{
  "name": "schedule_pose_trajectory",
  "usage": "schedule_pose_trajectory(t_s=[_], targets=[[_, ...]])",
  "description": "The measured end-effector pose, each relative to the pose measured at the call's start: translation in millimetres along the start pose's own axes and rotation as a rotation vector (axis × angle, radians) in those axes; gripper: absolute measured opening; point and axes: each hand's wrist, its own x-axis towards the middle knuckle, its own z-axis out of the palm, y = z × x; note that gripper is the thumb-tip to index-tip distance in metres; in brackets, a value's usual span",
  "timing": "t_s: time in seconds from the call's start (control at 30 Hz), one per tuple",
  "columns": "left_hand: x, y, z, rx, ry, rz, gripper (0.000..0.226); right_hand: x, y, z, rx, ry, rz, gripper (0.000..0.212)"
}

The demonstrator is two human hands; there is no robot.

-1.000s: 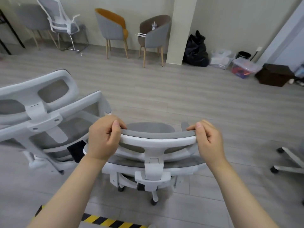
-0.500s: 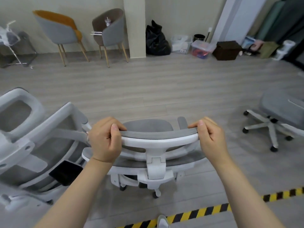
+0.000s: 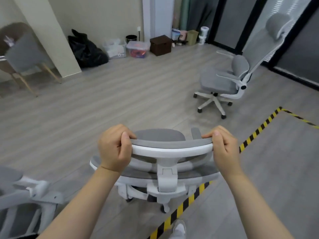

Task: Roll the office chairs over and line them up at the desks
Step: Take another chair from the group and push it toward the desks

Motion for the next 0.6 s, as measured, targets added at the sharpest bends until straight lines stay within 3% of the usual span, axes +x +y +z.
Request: schedule_pose_trajectory(t_s=[0.6], targets=[[45.7, 151.8, 300.6, -0.446, -0.388, 0.192, 0.041, -15.2, 109.2, -252.0, -0.225, 0.682, 0.048, 0.043]])
